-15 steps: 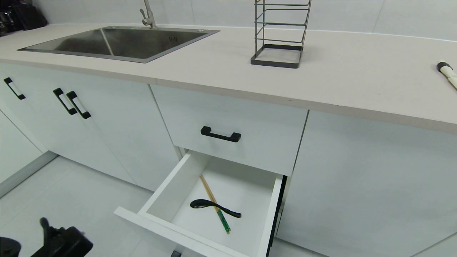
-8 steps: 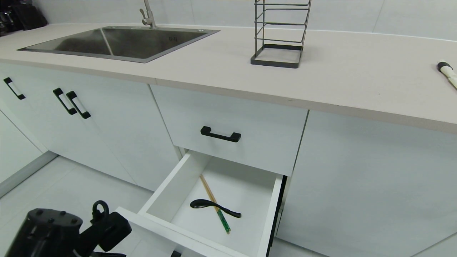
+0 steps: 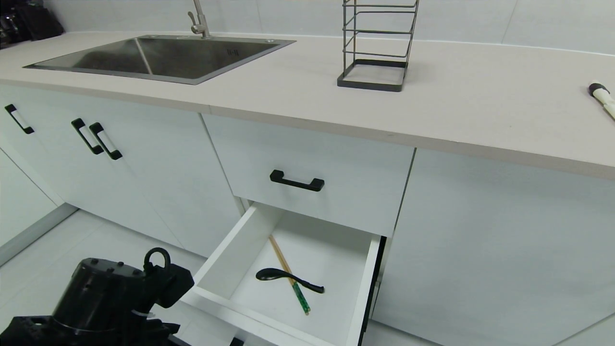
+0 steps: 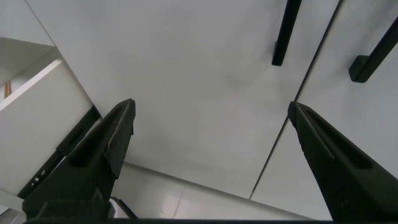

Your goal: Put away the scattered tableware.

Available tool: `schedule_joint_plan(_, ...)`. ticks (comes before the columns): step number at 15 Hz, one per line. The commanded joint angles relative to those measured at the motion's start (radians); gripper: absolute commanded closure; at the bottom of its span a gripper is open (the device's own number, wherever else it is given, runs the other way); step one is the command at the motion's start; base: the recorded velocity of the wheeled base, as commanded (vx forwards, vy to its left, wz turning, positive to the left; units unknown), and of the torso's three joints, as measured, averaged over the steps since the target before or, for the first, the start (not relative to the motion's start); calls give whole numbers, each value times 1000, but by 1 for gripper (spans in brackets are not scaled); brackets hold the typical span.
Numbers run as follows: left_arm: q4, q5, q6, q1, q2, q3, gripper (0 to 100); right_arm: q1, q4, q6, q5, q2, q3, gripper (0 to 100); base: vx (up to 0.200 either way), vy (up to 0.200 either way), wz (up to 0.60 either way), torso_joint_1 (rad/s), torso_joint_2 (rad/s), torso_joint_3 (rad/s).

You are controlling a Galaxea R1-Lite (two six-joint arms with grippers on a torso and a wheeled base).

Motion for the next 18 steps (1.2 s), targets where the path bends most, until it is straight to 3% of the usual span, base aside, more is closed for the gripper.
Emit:
schedule_joint_plan(1,-49,25,-3,0,59,-1,0,0,0,0,0,1,0,0,0,0,0,0,0,0)
schedule_joint_plan(4,-113,42,-5,0,101,-1,0,0,0,0,0,1,0,0,0,0,0,0,0,0)
schedule_joint_plan(18,-133,53,-2,0,174,-98,0,0,0,0,0,1,0,0,0,0,0,0,0,0)
